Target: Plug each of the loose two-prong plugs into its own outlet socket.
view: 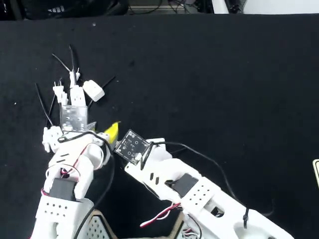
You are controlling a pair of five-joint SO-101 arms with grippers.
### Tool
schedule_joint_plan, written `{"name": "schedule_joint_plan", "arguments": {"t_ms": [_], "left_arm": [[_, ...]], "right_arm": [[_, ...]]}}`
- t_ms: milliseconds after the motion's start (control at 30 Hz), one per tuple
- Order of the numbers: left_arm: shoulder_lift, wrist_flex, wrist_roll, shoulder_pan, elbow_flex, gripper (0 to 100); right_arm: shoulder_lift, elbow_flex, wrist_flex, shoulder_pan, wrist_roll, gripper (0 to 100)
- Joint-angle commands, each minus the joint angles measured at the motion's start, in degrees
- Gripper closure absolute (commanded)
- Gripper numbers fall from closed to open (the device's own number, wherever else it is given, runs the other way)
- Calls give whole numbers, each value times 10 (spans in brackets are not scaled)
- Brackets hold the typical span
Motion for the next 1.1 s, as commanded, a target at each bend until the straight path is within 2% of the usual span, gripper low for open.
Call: {"name": "schedule_joint_plan", "arguments": {"t_ms": [0, 167, 400, 600, 1067], "left_arm": [[21, -10, -31, 27, -7, 784], [47, -14, -33, 24, -7, 784], [54, -14, -33, 24, -7, 784], [54, -14, -33, 24, -8, 784], [54, -14, -33, 24, -7, 784]], "right_arm": [[-15, -26, 3, -7, -6, 988], [-35, -32, 4, 15, -6, 988], [-141, -27, 75, 14, -11, 988], [-209, 10, 76, 13, -11, 988], [-220, 15, 76, 16, -11, 988]]}}
